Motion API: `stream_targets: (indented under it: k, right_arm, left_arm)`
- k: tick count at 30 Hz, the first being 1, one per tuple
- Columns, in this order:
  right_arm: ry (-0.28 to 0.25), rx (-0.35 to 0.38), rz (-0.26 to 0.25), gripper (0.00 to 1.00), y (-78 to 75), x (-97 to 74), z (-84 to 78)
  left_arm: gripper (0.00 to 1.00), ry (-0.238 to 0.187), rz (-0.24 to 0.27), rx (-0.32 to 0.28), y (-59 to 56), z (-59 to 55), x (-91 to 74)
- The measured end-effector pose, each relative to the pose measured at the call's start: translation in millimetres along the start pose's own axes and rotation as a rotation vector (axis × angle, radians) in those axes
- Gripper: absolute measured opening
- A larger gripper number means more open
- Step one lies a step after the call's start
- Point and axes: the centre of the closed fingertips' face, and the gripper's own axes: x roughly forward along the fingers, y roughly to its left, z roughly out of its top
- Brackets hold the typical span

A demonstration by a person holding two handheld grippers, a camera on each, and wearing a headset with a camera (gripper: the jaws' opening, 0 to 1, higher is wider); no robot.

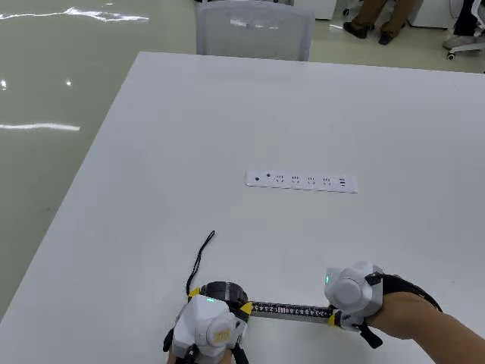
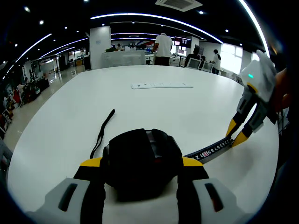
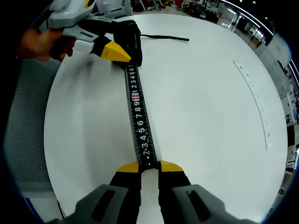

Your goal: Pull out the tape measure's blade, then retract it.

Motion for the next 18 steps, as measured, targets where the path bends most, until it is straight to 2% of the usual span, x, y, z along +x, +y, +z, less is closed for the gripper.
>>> stream_targets:
  k: [18]
  right_arm:
    - [-0.026,-0.004,-0.008,0.12,-1.7,1.0,3.3]
  left_arm:
    - [0.57,-0.005,-0.004,0.000,-1.0,1.5,-2.6]
